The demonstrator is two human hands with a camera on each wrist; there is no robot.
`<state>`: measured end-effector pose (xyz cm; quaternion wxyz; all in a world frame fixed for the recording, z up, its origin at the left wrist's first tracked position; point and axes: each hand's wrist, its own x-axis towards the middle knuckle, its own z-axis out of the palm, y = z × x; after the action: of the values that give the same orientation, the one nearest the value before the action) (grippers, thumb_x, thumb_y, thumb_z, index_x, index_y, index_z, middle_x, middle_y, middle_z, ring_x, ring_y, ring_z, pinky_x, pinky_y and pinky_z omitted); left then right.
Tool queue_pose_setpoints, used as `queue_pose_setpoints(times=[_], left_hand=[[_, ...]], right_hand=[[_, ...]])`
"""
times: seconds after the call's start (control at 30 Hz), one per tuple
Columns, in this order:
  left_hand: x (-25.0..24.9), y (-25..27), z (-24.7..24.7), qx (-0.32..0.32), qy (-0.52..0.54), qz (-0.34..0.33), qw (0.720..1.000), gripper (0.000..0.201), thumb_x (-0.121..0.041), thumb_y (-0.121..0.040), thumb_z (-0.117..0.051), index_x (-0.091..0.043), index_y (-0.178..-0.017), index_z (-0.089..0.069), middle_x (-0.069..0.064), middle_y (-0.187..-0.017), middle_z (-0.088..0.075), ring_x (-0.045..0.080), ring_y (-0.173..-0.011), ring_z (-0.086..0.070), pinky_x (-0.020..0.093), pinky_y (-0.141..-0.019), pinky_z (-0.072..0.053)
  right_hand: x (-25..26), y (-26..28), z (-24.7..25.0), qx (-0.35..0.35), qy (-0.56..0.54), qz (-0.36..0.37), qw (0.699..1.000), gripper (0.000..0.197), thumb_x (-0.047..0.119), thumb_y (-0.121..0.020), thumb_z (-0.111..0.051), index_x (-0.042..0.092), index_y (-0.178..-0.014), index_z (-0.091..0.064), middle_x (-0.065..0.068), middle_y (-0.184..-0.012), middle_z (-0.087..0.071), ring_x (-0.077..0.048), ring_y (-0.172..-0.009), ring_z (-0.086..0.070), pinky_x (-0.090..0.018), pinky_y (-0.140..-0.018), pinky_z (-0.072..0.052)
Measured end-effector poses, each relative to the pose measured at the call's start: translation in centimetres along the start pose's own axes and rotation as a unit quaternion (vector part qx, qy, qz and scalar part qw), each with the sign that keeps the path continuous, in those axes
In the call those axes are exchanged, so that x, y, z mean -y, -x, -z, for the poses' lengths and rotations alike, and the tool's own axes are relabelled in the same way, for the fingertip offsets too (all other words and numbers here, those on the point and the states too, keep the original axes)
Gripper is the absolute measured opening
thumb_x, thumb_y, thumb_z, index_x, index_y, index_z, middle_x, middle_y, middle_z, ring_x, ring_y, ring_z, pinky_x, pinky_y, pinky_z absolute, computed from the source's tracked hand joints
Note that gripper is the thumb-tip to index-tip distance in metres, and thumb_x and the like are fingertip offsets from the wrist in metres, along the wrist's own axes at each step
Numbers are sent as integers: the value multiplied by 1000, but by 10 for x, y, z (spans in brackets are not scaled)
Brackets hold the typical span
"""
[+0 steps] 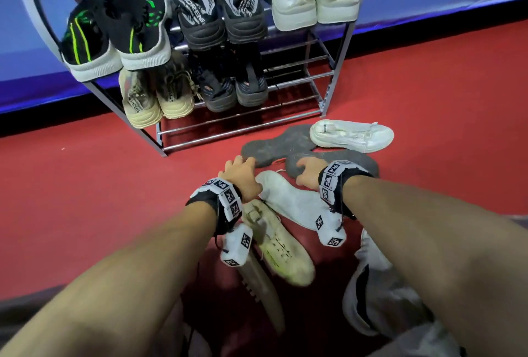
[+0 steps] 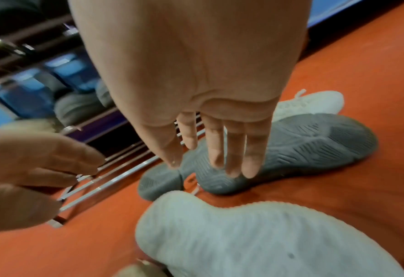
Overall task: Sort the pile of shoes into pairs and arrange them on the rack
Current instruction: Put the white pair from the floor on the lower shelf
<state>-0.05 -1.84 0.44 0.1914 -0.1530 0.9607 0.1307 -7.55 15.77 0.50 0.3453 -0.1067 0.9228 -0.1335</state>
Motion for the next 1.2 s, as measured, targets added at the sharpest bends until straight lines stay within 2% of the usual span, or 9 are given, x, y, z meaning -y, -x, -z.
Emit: queue_pose_setpoints(times=[0.07,0.17,0.3,0.43,0.53,0.73,0.87,1.03,1.2], left_hand=[[8,-4,-16,24,21,14,999,56,-40,-82,-64,-28,-133,-46,3,-131,-46,29,-118,-44,41,-96,-39],[7,-9,-34,44,49,6,998,52,-35,-87,-60,-23,-136,-47,3,-136,-47,28,-120,-46,34,-99,-35],[3,-9,-56,62,132,31,989,61,-20,-77,-66,-22,-137,-50,6,-133,-47,29,-113,-57,30,-97,-45],[2,-11,-68,53,180,65,980,63,-18,-77,-66,-22,-137,-47,7,-130,-52,26,-112,-58,28,-93,-46],[1,-17,-71,60,196,78,976,62,-17,-82,-62,-19,-141,-42,8,-133,-55,27,-121,-54,31,-99,-44],[1,-21,-71,43,197,93,975,54,-15,-88,-56,-19,-139,-43,10,-129,-58,28,-117,-57,30,-94,-45],[9,-22,-71,59,213,99,970,54,-9,-87,-56,-19,-138,-45,9,-125,-61,26,-112,-59,33,-93,-48],[21,-22,-69,83,182,48,979,70,-16,-77,-68,-22,-142,-44,8,-144,-47,27,-128,-48,35,-104,-41],[20,-17,-67,85,78,0,993,93,-10,-69,-70,-43,-146,-30,-2,-155,-20,27,-131,-34,40,-106,-41]], right_hand=[[-11,-12,-15,20,43,-24,999,52,30,-72,-59,20,-123,-59,-7,-124,-64,-31,-107,-61,-36,-94,-51],[-21,-27,-27,69,83,-42,993,46,23,-80,-55,16,-125,-59,-10,-127,-62,-32,-112,-59,-35,-99,-48],[-31,-38,-34,76,110,-62,989,54,28,-70,-53,19,-124,-60,-10,-125,-63,-33,-112,-60,-39,-99,-48],[-25,-30,-35,98,147,-86,980,49,28,-83,-56,14,-129,-57,-9,-132,-59,-31,-120,-56,-34,-100,-44],[-29,-30,-42,115,160,-94,976,54,29,-87,-62,12,-137,-49,-8,-137,-54,-29,-124,-53,-33,-101,-43],[-34,-31,-49,90,109,-81,987,40,10,-86,-55,13,-125,-61,-9,-126,-62,-29,-115,-60,-32,-98,-47],[-40,-34,-45,109,100,-56,987,36,15,-78,-57,14,-113,-68,-8,-115,-68,-29,-103,-64,-38,-95,-52],[-32,-27,-22,146,69,-8,987,34,9,-87,-59,8,-120,-67,-6,-119,-65,-25,-112,-62,-32,-95,-51],[-31,-32,-7,123,-91,27,988,19,17,-85,-66,21,-103,-72,4,-78,-66,-13,-65,-60,-19,-54,-49]])
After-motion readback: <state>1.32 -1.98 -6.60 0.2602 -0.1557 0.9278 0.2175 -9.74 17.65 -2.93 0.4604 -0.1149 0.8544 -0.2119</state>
